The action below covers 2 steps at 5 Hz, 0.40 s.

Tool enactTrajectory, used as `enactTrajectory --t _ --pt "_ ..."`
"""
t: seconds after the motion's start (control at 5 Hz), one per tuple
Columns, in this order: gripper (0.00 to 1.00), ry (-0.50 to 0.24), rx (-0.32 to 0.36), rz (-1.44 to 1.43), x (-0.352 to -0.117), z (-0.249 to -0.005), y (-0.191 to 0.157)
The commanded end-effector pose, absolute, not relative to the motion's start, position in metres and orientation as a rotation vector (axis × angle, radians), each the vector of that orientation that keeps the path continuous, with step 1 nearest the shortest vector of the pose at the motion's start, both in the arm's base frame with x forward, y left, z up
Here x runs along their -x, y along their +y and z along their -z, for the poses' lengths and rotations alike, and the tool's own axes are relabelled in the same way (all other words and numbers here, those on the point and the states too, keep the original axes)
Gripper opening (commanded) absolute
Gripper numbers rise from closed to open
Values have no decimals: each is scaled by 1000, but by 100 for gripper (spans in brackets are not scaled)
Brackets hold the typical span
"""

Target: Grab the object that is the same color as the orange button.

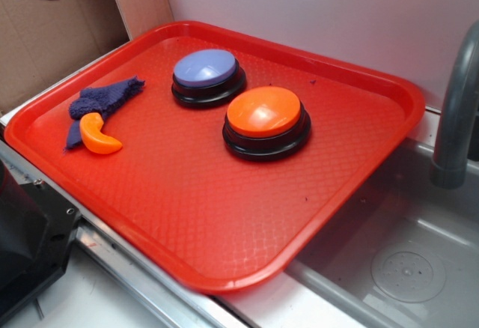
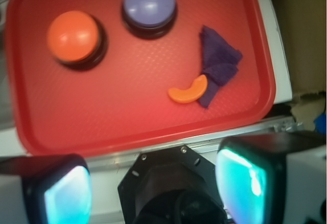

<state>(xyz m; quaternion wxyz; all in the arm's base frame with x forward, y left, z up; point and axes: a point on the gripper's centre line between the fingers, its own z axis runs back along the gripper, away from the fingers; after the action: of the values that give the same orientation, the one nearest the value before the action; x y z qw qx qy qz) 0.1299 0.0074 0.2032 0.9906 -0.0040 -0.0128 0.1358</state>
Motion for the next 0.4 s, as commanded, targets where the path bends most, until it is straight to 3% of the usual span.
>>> enactTrajectory --t 0.0,0.2 --pt "100 -4 -37 -536 -145 -163 37" --pt "100 -9 -70 -679 -151 -139 52"
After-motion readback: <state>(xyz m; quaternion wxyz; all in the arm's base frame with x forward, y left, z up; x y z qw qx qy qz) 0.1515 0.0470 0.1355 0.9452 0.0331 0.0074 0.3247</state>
